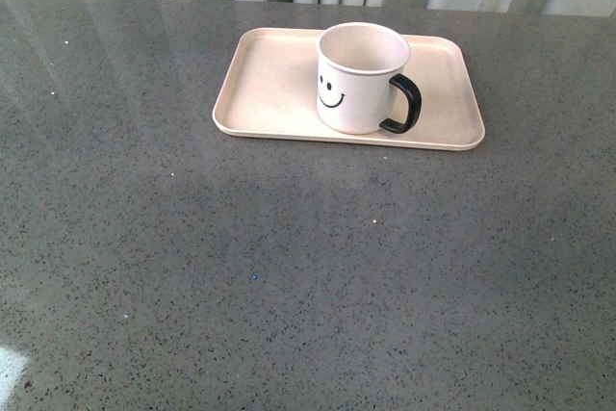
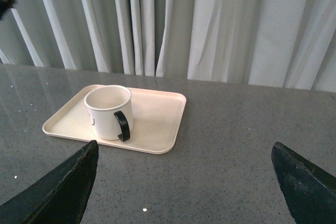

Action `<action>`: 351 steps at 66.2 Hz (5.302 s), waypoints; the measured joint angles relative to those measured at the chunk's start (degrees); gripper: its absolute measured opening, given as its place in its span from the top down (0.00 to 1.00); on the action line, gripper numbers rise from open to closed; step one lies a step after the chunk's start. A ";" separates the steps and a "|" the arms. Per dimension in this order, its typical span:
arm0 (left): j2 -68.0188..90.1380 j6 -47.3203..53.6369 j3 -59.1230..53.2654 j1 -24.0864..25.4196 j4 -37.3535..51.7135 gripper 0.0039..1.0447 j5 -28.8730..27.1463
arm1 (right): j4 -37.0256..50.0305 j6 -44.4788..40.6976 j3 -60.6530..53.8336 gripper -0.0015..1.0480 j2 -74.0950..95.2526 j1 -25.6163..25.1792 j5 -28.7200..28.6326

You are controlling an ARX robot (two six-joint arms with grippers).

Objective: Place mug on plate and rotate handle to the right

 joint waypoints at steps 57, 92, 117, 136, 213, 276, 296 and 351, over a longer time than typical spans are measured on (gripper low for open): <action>-39.08 0.66 -45.57 15.58 6.05 0.99 14.86 | 0.00 0.00 0.00 0.09 0.00 0.00 -0.02; -60.57 0.70 -51.93 20.52 -9.05 0.99 19.80 | 0.00 0.00 0.00 0.09 0.00 0.00 -0.02; -74.64 0.70 -51.98 20.55 -21.97 0.99 19.78 | 0.00 0.00 0.00 0.09 0.00 0.00 -0.02; -82.34 0.70 -51.98 20.55 -29.46 0.99 19.78 | 0.00 0.00 0.02 0.09 0.00 0.00 -0.02; -98.57 0.70 -51.95 20.57 -46.66 0.15 19.76 | 0.00 0.00 0.00 0.09 0.00 0.00 -0.02; -98.57 0.83 -51.95 20.61 -46.66 0.09 19.78 | -7.21 2.34 65.31 0.09 104.43 4.90 -13.53; -98.57 0.83 -51.95 20.61 -46.66 0.09 19.78 | -11.72 8.72 75.84 0.09 113.33 5.97 -9.62; -98.57 0.85 -51.95 20.61 -46.66 0.09 19.78 | -17.44 15.10 88.61 0.09 124.96 8.68 -6.16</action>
